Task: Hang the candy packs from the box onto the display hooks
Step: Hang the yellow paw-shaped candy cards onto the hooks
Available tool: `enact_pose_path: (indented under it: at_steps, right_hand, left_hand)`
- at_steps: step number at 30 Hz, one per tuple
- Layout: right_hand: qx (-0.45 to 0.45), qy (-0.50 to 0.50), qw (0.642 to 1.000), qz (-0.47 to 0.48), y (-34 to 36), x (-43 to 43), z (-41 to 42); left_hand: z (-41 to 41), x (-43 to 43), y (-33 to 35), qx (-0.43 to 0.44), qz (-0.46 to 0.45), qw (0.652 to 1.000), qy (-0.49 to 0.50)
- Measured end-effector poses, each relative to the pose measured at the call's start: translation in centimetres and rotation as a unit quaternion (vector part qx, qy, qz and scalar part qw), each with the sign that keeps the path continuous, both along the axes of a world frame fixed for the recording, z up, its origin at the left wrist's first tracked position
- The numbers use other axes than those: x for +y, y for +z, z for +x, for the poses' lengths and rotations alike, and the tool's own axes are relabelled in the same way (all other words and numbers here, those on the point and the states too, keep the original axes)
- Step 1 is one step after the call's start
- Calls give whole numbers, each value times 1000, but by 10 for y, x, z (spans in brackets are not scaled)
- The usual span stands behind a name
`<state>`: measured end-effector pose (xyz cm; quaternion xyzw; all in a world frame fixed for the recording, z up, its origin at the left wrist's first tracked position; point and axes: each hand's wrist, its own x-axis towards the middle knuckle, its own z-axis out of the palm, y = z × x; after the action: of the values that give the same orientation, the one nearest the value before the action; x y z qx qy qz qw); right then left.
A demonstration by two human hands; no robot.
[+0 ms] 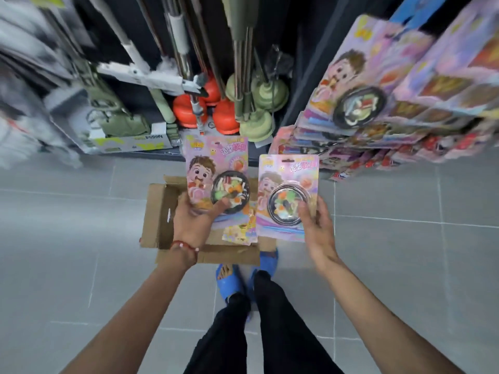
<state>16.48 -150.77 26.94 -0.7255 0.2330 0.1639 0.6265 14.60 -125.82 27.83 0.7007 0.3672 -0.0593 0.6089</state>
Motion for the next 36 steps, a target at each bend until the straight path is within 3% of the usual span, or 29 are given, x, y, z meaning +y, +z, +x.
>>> enact_pose_path:
  at_steps: [10, 17, 29, 36]
  right_hand:
    - [-111, -55, 992, 28, 134, -15, -21]
    - [-159, -126, 978, 39, 178, -34, 4]
    - [-140, -92, 984, 55, 205, -61, 107]
    - [-156, -149, 972, 96, 202, -68, 132]
  left_hand:
    - [-15, -8, 124, -84, -17, 996, -36]
    - [10, -24, 187, -132, -37, 988, -69]
    - [82, -57, 217, -152, -42, 987, -38]
    - [97, -62, 206, -138, -59, 989, -20]
